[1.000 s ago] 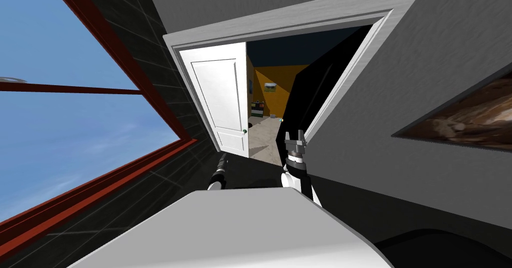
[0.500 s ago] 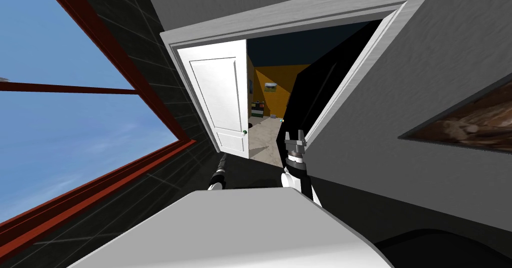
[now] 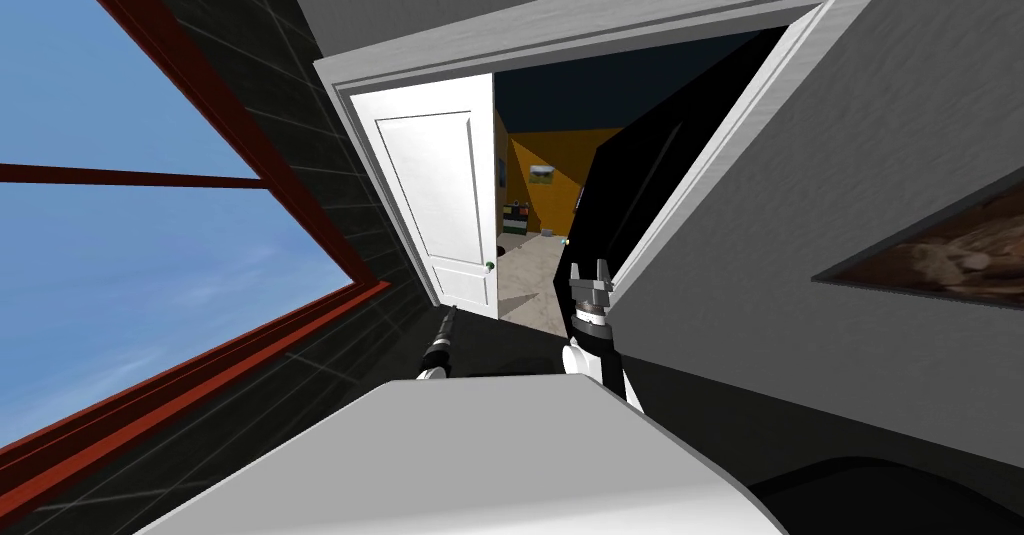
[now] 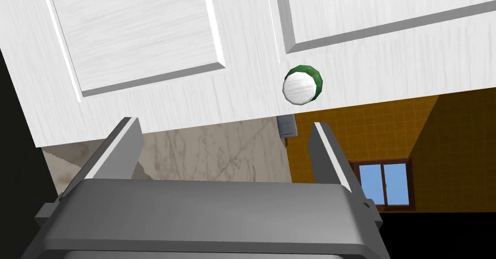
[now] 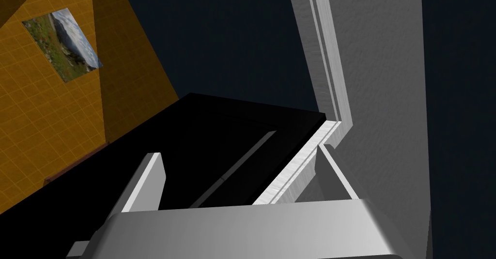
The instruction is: Push the door open
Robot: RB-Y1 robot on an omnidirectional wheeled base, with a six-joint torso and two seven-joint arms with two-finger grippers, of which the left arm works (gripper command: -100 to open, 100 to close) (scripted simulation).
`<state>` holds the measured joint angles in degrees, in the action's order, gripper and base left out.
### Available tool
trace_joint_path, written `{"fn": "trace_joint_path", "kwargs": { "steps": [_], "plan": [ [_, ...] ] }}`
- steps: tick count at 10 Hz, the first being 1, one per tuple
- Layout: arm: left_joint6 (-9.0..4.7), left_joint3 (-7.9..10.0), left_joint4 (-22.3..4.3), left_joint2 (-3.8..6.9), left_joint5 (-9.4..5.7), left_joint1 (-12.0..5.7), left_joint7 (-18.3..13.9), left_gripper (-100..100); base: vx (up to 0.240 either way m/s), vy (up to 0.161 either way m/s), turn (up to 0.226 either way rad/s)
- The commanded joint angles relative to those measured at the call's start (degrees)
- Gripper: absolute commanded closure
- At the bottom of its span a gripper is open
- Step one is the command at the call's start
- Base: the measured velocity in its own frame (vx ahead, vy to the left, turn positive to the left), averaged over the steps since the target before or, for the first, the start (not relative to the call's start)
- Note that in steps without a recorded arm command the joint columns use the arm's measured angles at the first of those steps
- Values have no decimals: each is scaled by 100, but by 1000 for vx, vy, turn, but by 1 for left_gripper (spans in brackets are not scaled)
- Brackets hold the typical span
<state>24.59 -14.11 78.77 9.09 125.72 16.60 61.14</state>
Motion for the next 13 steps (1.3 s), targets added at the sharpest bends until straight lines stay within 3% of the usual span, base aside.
{"fn": "trace_joint_path", "kwargs": {
  "steps": [1,2,3,4,6,7,9,10,12,13],
  "plan": [
    [118,-31,-119,14,286,-36,141,-100,55,9,5],
    [118,-31,-119,14,353,-36,141,-100,47,7,1],
    [216,-56,-218,24,576,-66,262,-100,55,6,5],
    [216,-56,-218,24,615,-66,262,-100,47,7,2],
    [401,-103,-406,43,1011,-122,490,-100,72,4,5],
    [401,-103,-406,43,1113,-122,490,-100,65,12,2],
    [578,-148,-584,61,1490,-176,708,-100,62,9,4],
    [578,-148,-584,61,1587,-176,708,-100,66,6,3],
    [754,-194,-763,78,1961,-230,925,-100,67,10,4],
    [754,-194,-763,78,2061,-230,925,-100,59,8,3]
  ]
}}
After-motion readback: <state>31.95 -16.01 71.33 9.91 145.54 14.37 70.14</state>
